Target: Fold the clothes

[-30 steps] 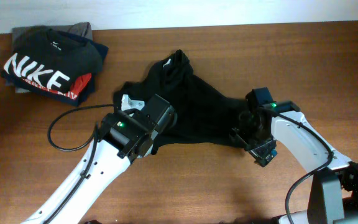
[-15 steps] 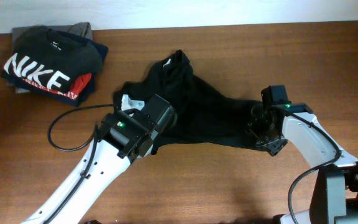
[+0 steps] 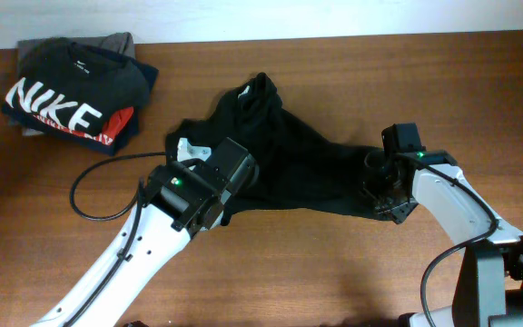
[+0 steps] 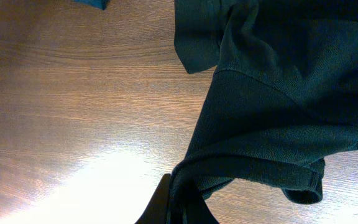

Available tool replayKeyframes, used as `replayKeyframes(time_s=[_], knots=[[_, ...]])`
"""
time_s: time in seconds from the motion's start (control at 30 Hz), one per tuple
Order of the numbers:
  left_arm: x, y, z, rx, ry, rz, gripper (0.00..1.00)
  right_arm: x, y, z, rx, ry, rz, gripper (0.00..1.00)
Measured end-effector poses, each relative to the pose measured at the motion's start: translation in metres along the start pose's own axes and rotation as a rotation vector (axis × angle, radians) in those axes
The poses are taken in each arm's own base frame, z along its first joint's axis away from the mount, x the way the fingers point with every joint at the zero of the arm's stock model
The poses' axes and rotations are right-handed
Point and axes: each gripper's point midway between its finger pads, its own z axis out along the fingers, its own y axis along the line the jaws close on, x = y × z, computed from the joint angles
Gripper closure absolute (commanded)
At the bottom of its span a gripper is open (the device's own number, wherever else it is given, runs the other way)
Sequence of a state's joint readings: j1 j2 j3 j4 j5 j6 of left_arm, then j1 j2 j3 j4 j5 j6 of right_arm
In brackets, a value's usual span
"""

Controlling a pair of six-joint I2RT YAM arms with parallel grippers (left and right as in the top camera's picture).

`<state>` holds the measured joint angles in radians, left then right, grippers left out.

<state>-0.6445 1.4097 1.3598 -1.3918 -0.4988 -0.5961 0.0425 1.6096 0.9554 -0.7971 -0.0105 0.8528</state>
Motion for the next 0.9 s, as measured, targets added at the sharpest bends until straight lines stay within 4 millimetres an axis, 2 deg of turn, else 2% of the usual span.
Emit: replayKeyframes(time_s=[0.27, 0.33, 0.5, 0.67, 0.9], knots=[[0.0, 0.0, 0.0, 0.0, 0.0, 0.0, 0.99, -0.004, 0.003, 0.018, 0.013, 0.007, -0.001, 0.36], [0.0, 0.0, 0.0, 0.0, 0.0, 0.0, 0.99, -0.005, 0.004, 0.021, 0.014, 0.007, -0.003, 0.39], [0.0, 0.0, 0.0, 0.0, 0.0, 0.0, 0.99, -0.006, 0.005, 0.022, 0.01, 0.004, -0.012, 0.58], [0.0, 0.0, 0.0, 0.0, 0.0, 0.0, 0.99, -0.007, 0.005, 0.022, 0.011, 0.0, -0.023, 0.96], [0.0, 0.0, 0.0, 0.0, 0.0, 0.0, 0.99, -0.013, 0.004, 0.021, 0.006, -0.006, 0.002, 0.96]])
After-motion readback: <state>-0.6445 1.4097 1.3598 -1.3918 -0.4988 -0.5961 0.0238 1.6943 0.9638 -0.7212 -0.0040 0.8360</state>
